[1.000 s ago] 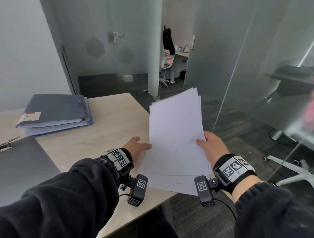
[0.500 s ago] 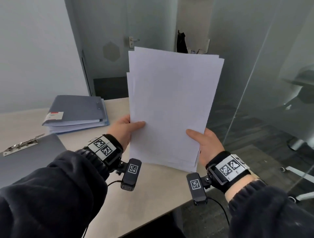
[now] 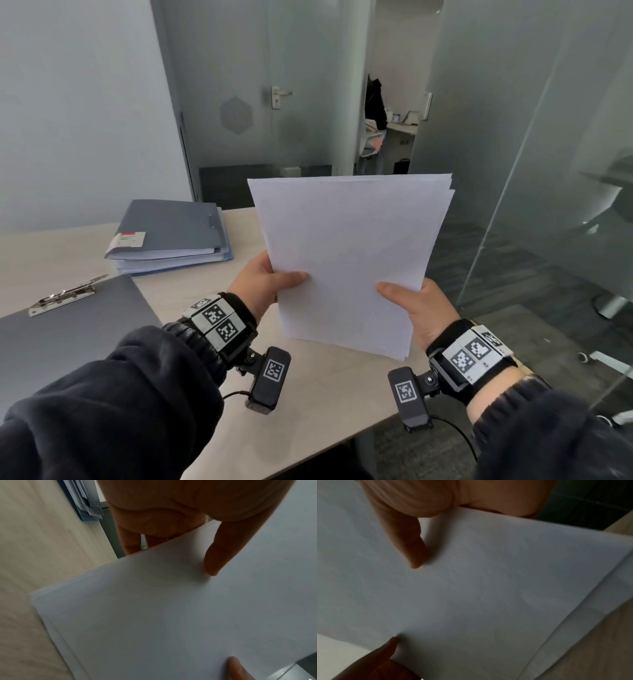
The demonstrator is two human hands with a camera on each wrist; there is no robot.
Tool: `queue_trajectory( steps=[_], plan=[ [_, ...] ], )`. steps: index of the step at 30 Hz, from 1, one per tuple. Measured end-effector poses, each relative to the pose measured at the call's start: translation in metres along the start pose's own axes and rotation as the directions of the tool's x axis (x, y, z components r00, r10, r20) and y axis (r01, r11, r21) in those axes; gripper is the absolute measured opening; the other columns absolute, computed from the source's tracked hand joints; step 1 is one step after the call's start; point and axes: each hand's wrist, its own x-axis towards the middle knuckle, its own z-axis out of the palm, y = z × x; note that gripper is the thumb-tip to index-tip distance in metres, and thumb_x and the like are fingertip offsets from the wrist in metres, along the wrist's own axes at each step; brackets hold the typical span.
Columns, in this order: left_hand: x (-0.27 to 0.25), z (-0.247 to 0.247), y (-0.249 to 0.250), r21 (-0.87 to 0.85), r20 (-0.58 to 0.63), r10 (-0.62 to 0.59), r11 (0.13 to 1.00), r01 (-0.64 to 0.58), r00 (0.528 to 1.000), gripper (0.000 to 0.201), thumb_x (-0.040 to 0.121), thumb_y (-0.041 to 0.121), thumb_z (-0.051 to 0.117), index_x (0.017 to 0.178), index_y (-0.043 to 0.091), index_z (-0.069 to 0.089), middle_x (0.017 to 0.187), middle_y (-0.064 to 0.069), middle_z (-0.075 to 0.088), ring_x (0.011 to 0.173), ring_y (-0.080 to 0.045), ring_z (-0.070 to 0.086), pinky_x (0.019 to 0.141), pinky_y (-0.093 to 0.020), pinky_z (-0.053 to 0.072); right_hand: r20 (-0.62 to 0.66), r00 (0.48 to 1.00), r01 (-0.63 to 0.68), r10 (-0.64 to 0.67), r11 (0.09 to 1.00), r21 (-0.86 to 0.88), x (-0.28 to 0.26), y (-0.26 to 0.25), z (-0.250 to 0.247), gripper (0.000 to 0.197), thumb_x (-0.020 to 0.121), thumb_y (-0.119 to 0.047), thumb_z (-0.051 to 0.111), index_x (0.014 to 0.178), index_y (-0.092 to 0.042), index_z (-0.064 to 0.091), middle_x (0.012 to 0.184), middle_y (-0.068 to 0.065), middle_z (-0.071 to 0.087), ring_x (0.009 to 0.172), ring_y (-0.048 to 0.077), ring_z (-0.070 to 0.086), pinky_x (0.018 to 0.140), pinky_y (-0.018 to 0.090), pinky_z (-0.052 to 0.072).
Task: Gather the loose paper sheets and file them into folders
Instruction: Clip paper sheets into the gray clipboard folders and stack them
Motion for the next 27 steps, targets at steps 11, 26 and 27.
queue_trajectory(
  steps=[11,26,27],
  plan=[
    [-0.006,0.014,-0.013,0.009,0.003,-0.034,0.999,0.034,0.999,0.041,0.07,0.011,0.07,0.111,0.014,0.069,0.107,-0.006,0.075,0.094,-0.022,0.072,0.082,-0.037,0.054,-0.069,0.996,0.055,-0.053,0.998,0.035,-0.008,0.008,-0.014,0.019,0.088,0.001,0.068,0.103,-0.01,0.073,0.104,0.011,0.077,0.094,0.026,0.074,0.081,0.038,0.056],
    [-0.014,-0.006,-0.002,0.204,-0.015,-0.115,0.972,0.116,0.993,0.016,0.092,0.002,0.063,0.104,0.009,0.071,0.098,-0.005,0.077,0.084,-0.018,0.073,0.074,-0.027,0.058,-0.004,1.0,0.013,-0.014,0.975,-0.223,-0.002,0.016,-0.002,0.032,0.093,0.004,0.058,0.079,-0.015,0.079,0.096,0.016,0.076,0.091,0.027,0.07,0.089,0.045,0.053],
    [-0.016,-0.014,0.002,0.243,-0.013,-0.122,0.962,0.122,0.992,0.015,0.092,0.005,0.065,0.105,0.009,0.071,0.097,-0.005,0.077,0.084,-0.018,0.073,0.073,-0.028,0.059,-0.004,1.0,0.022,-0.023,0.97,-0.243,-0.001,0.017,0.005,0.029,0.093,0.003,0.058,0.08,-0.013,0.078,0.095,0.015,0.076,0.089,0.025,0.07,0.086,0.043,0.054]
  ],
)
